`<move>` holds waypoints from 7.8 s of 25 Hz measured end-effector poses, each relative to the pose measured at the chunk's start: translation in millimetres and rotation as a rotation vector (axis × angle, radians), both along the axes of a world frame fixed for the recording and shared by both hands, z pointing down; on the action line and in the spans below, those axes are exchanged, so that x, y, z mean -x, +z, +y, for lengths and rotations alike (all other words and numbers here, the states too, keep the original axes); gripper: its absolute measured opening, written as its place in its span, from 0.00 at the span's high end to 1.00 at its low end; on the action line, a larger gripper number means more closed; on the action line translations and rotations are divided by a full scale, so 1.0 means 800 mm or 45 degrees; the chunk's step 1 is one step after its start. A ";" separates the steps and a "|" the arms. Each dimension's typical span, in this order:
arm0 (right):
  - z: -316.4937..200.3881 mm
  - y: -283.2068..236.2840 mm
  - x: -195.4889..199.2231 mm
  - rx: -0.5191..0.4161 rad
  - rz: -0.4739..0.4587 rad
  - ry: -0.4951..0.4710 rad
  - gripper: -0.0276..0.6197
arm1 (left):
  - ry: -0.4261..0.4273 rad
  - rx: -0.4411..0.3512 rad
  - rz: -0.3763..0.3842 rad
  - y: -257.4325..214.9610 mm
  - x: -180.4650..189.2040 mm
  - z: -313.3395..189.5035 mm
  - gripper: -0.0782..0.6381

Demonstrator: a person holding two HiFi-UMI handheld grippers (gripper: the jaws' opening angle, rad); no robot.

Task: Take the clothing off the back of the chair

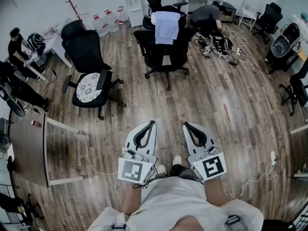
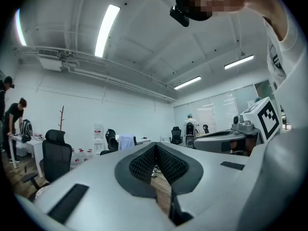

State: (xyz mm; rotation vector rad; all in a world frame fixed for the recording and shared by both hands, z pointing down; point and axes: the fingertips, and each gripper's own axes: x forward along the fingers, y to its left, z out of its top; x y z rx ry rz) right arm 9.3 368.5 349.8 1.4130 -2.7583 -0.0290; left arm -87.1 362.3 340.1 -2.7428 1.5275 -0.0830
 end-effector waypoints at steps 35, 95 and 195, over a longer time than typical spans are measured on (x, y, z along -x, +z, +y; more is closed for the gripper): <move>-0.064 -0.011 -0.007 -0.055 -0.015 0.029 0.93 | 0.074 -0.010 0.058 -0.003 -0.026 -0.058 0.87; -0.444 0.001 0.020 -0.030 0.015 0.124 0.93 | 0.133 0.007 0.021 0.013 0.005 -0.447 0.87; -0.755 0.066 -0.033 0.139 0.033 -0.005 0.92 | -0.019 0.187 -0.043 0.075 -0.042 -0.747 0.76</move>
